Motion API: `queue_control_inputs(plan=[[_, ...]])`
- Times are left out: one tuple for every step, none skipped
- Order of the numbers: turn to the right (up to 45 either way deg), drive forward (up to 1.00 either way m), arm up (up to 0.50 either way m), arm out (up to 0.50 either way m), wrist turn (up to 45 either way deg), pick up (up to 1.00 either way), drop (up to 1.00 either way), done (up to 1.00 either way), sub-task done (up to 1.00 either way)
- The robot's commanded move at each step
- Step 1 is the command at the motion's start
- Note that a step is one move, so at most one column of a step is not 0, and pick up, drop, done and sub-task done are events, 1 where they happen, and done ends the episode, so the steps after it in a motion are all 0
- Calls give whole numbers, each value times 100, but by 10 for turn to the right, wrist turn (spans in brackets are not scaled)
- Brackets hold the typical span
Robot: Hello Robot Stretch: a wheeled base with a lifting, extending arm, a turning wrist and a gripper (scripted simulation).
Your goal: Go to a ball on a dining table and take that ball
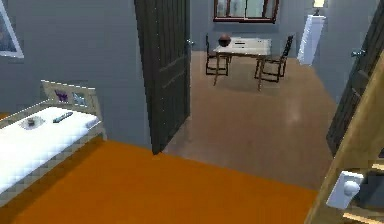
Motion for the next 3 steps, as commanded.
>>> queue_control_inputs(plan=[[0,100,0,0,0,0,0,0,0],[270,0,0,0,0,0,0,0,0],[0,5,0,0,0,0,0,0,0]])
